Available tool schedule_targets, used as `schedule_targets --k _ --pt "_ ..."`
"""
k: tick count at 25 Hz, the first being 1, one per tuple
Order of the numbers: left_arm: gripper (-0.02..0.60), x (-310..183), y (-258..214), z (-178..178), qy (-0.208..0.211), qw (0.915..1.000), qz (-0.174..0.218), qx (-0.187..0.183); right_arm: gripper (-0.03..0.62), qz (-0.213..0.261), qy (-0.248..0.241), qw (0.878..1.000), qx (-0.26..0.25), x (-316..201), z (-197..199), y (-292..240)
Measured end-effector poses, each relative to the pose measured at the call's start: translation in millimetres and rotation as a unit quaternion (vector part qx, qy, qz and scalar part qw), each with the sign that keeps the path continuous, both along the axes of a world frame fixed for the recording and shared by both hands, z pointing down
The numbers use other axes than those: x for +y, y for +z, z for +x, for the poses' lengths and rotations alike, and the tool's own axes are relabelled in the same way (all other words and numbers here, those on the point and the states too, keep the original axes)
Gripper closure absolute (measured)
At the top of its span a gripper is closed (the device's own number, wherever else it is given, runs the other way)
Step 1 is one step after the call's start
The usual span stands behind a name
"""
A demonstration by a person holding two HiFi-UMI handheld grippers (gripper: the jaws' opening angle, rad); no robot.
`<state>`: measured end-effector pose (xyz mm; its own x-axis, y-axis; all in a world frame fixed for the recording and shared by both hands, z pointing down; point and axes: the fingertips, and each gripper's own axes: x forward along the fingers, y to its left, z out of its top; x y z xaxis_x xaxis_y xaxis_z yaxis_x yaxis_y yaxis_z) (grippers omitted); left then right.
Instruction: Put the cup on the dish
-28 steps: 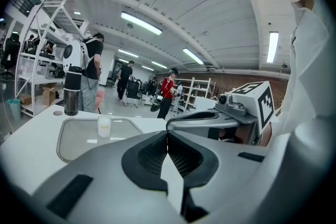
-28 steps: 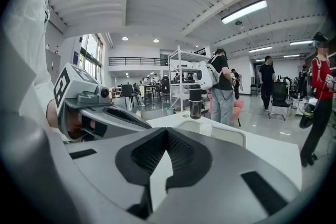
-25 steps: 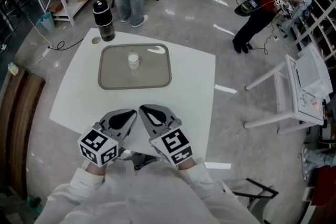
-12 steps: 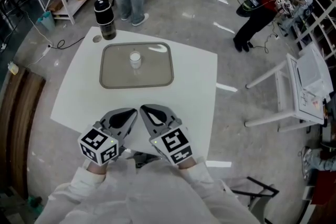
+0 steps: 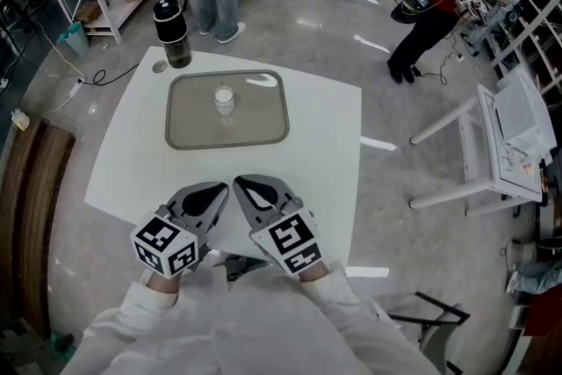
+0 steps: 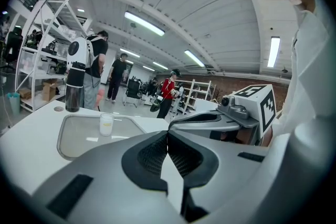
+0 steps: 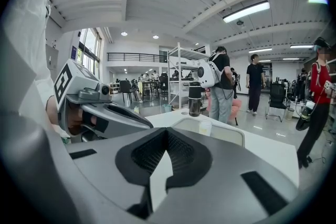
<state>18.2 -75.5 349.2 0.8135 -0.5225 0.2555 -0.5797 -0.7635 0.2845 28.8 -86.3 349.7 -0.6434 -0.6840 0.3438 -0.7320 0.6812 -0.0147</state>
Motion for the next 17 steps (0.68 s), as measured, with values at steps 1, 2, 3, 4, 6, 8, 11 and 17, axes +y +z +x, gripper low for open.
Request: schedule_targets --k 1,2,3,4,6,8,11,17 --pt "0.574 0.3 0.2 0.1 0.001 1.0 0.0 0.0 0.582 -0.001 0.0 1.0 0.001 0.5 -0.2 0.5" --pt "0.574 0.9 0.5 0.5 0.002 1.0 0.0 0.0 0.582 -0.001 -0.001 1.0 0.002 1.1 -0.3 1.1" --pt "0.574 1.5 0.7 0.9 0.003 1.0 0.0 0.0 0.582 -0.001 -0.001 1.0 0.003 1.7 -0.2 1.7" --pt "0.574 2.0 0.8 1.3 0.004 1.0 0.0 -0.001 0.582 -0.001 0.0 1.0 0.005 2.1 0.0 2.2" --pt "0.574 2.4 0.3 1.8 0.006 1.0 0.001 0.0 0.582 -0.001 0.0 1.0 0.008 2.4 0.0 2.6" --pt "0.574 2.8 -0.8 2.1 0.006 1.0 0.002 0.002 0.582 -0.001 0.0 1.0 0.013 2.8 -0.1 2.3" --pt "0.574 3.4 -1.6 2.6 0.006 1.0 0.001 0.005 0.582 -0.002 0.003 1.0 0.018 3.1 1.1 1.8" --pt "0.574 4.8 0.3 -0.9 0.004 0.9999 -0.008 0.007 0.582 -0.005 0.002 1.0 0.022 5.4 -2.6 -0.2"
